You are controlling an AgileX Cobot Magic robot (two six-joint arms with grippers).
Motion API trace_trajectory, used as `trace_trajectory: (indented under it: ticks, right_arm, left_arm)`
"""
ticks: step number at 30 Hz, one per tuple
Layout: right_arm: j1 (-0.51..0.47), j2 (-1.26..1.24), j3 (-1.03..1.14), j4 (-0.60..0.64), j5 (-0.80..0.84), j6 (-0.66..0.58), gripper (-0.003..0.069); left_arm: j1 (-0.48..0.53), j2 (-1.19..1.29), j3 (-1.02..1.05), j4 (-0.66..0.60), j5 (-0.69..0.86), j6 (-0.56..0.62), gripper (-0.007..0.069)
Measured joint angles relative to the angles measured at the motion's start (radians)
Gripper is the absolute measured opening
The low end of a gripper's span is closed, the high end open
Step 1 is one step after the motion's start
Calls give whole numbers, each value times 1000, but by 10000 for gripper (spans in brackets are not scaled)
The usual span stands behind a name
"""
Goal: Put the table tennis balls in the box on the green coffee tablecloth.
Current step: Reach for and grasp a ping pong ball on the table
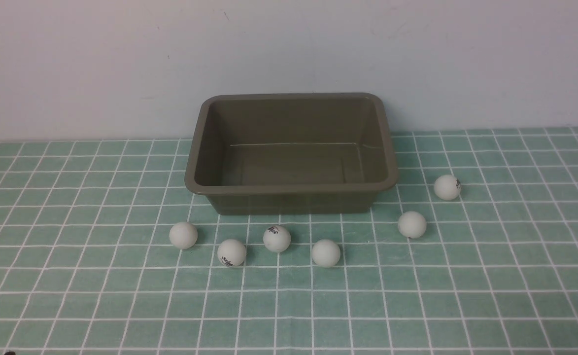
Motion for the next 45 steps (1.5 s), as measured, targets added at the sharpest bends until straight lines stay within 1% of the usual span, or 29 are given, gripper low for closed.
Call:
trace_trajectory:
  ticks: [7, 11, 15, 20, 22, 25, 26, 30, 32, 37, 45]
  right_arm:
    - [0, 0, 0, 4, -2, 3, 420]
    - [0, 0, 1, 33, -13, 17, 420]
    - [0, 0, -14, 87, -4, 29, 420]
    - [0, 0, -131, 123, 25, 29, 420]
    - [0, 0, -211, 131, 55, 29, 420]
    - [0, 0, -333, 132, 125, 29, 420]
    - [0, 0, -343, 132, 131, 29, 420]
    - [0, -1, -522, 132, 245, 29, 420]
    - [0, -1, -567, 136, 268, 29, 420]
    - [0, -1, -604, 167, 270, 29, 420]
    - [0, -1, -604, 170, 272, 29, 420]
  left_arm:
    - [0, 0, 0, 0, 0, 0, 143]
    - [0, 0, 0, 0, 0, 0, 143]
    - [0, 0, 0, 0, 0, 0, 143]
    - [0, 0, 0, 0, 0, 0, 143]
    - [0, 0, 0, 0, 0, 0, 143]
    - [0, 0, 0, 0, 0, 0, 143]
    - [0, 0, 0, 0, 0, 0, 143]
    - [0, 0, 0, 0, 0, 0, 143]
    - [0, 0, 0, 0, 0, 0, 143]
    - [0, 0, 0, 0, 0, 0, 143]
    - [0, 0, 0, 0, 0, 0, 143]
